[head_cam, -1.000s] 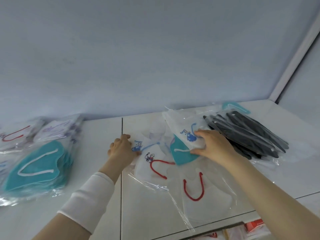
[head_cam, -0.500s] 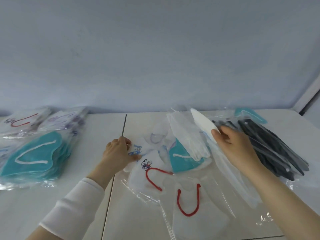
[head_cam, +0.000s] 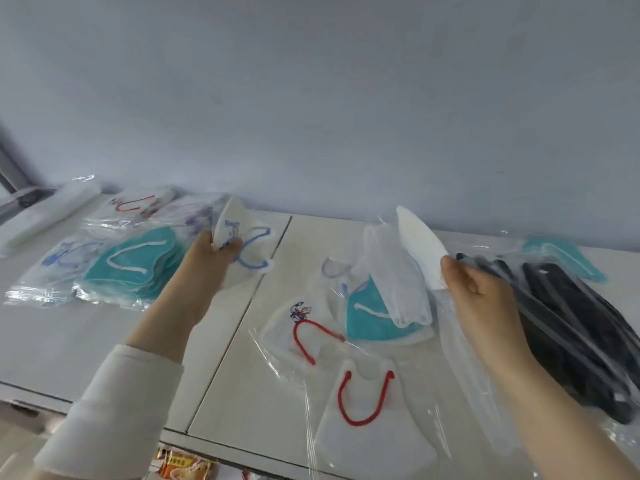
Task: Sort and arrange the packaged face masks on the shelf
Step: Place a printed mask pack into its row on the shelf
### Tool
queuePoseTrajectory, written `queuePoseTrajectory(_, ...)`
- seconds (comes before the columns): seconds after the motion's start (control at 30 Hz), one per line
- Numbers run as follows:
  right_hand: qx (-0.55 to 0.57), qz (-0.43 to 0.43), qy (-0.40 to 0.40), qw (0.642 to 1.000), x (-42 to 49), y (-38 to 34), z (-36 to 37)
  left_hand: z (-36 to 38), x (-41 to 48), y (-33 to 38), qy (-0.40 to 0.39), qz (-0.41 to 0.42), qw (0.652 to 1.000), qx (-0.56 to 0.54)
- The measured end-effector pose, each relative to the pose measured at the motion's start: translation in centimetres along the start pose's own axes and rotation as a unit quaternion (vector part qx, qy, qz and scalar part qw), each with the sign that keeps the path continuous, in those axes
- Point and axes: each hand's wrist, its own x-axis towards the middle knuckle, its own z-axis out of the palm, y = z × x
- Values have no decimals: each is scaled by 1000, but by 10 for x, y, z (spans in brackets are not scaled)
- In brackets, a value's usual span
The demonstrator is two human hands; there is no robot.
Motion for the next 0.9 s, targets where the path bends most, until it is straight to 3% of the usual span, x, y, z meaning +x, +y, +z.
queuePoseTrajectory(0.1, 20, -31, 3, 999, -5, -17, 19, 7, -27, 12, 6, 48, 992, -120)
queuePoseTrajectory(0.2, 36, -81, -41, 995, -21, -36, 45, 33, -57, 11, -58, 21, 976, -211)
queuePoseTrajectory(0.37, -10, -160, -253, 954, -38, -42, 80, 47, -70, -3, -174, -54, 943, -279)
queuePoseTrajectory(0.43, 24, -123, -300, 946, -31, -36, 80, 42, -64, -14, -142, -47, 952, -266)
queuePoseTrajectory(0.5, -6, -129, -301, 945, -17, -23, 76, 30, -55, -22, -59, -49, 960, -270)
queuePoseTrajectory(0.53, -76, -157, -312, 934, -9, -13, 74, 22, -50, -24, -25, -48, 959, -277)
queuePoseTrajectory(0.6, -242, -218, -357, 876, 4, 6, 67, 6, -43, -25, 14, -35, 953, -300)
queuePoseTrajectory(0.67, -310, -235, -352, 851, 15, 22, 59, -4, -39, -27, 29, -27, 950, -309)
queuePoseTrajectory(0.8, -332, -204, -278, 878, 28, 24, 49, -5, -38, -33, 25, -34, 945, -323)
queuePoseTrajectory(0.9, -362, -247, -294, 849, 32, 15, 57, 1, -39, -33, 10, -51, 943, -330)
